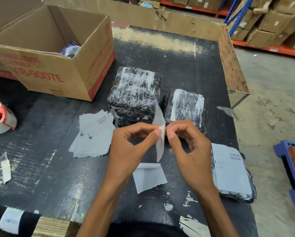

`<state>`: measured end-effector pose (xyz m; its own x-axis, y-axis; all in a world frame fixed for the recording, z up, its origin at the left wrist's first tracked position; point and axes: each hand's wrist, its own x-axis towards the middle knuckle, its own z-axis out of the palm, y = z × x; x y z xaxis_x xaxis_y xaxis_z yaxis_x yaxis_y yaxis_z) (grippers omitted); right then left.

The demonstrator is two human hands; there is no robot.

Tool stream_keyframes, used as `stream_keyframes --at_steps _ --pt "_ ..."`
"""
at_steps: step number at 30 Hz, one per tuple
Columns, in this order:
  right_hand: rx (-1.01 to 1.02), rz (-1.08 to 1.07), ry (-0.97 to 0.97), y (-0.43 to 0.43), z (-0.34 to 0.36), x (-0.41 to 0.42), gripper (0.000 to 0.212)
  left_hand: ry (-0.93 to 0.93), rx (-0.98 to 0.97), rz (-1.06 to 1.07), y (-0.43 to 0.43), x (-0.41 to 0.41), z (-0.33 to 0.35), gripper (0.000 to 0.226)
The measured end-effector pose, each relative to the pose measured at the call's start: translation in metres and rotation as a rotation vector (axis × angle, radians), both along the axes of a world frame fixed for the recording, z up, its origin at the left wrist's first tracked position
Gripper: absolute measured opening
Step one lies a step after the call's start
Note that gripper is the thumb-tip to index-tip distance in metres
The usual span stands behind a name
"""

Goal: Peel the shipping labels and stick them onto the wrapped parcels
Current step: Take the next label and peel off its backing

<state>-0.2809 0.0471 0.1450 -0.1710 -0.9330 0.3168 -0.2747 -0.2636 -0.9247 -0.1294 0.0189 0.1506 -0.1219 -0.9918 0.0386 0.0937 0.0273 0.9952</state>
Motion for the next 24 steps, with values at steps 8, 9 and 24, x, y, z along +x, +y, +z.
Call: stream_keyframes --at_steps 8,9,24 --pt "0.167 0.073 -0.378 0.000 0.005 -0.008 0.014 -0.161 -0.197 -0.001 0.000 0.003 -0.001 0.015" --pt "0.186 0.078 -0.398 0.000 0.005 -0.008 0.015 -0.182 -0.218 0.004 0.000 0.004 -0.001 0.013" --pt "0.279 0.180 -0.465 0.000 0.008 -0.006 0.014 -0.344 -0.347 0.005 -0.002 0.016 -0.001 0.009"
